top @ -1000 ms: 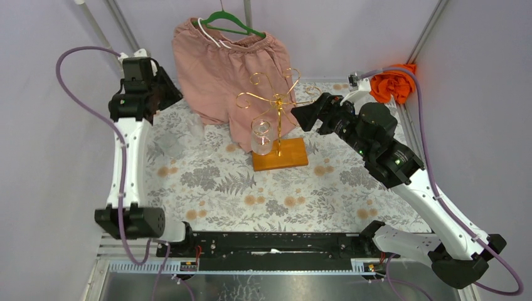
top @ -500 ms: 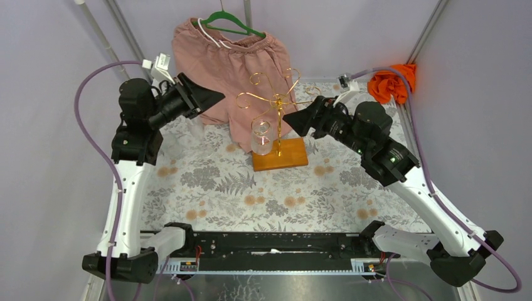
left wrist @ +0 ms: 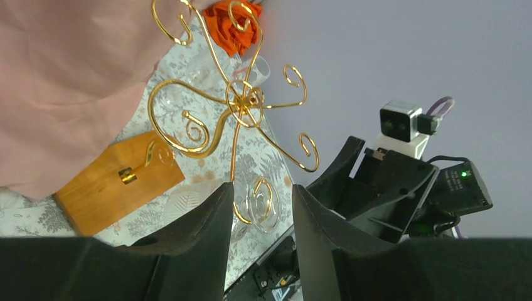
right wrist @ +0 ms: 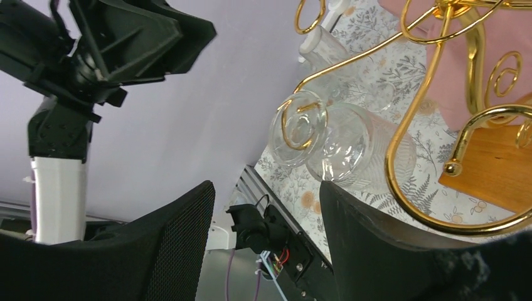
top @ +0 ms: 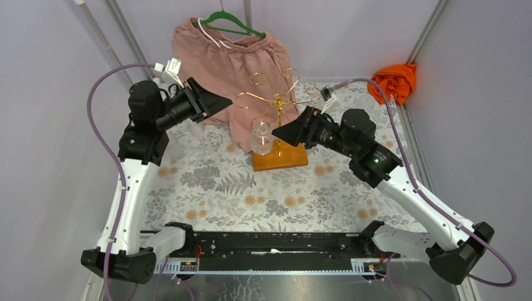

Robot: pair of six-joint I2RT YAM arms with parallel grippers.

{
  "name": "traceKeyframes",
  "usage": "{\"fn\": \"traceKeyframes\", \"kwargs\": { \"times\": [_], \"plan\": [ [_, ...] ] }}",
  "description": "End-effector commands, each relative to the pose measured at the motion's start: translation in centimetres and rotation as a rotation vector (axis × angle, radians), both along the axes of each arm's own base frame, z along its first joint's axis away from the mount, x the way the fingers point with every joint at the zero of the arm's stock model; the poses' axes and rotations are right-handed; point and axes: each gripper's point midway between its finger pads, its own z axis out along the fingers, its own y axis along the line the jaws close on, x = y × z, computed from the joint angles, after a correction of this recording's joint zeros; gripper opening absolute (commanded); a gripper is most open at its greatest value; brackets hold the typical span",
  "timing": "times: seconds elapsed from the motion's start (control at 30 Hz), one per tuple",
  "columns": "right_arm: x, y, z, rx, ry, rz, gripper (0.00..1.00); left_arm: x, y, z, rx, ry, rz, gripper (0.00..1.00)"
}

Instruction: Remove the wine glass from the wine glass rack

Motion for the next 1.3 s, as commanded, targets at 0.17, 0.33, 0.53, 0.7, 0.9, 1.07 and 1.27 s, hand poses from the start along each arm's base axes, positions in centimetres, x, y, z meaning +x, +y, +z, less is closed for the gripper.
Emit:
{"fn": "traceKeyframes", "kwargs": {
  "times": [0.17,0.33,0.53,0.7,0.9,1.07,1.27],
  "plan": [
    [-1.2,-0.2,3.9,0.079,-0.084,0.022,0.71,-2.0,-4.0,-3.5,0.047,0.084,-0.087,0.47],
    [-0.8,0.4,3.1,0.071,-0.065,0.029,0.7,-3.4,-6.7,-6.0,0.083,0.132,-0.141,0.47],
    [-0.1,0.9,2.3,0.063,-0.05,0.027,0.7,-3.6,-7.1,-6.8,0.113,0.135,-0.132,0.47],
    [0.6,1.2,1.6,0.048,-0.043,0.017,0.69,-3.7,-6.6,-6.6,0.136,0.122,-0.113,0.47],
    [1.2,1.8,0.9,0.048,-0.027,0.02,0.64,-4.0,-6.0,-5.7,0.143,0.1,-0.09,0.47],
    [1.7,2.5,0.7,0.046,-0.018,0.03,0.58,-4.0,-5.9,-5.8,0.156,0.096,-0.087,0.47],
    [2.2,3.1,0.7,0.042,-0.013,0.037,0.49,-3.7,-6.4,-6.0,0.141,0.099,-0.109,0.47]
  ]
}}
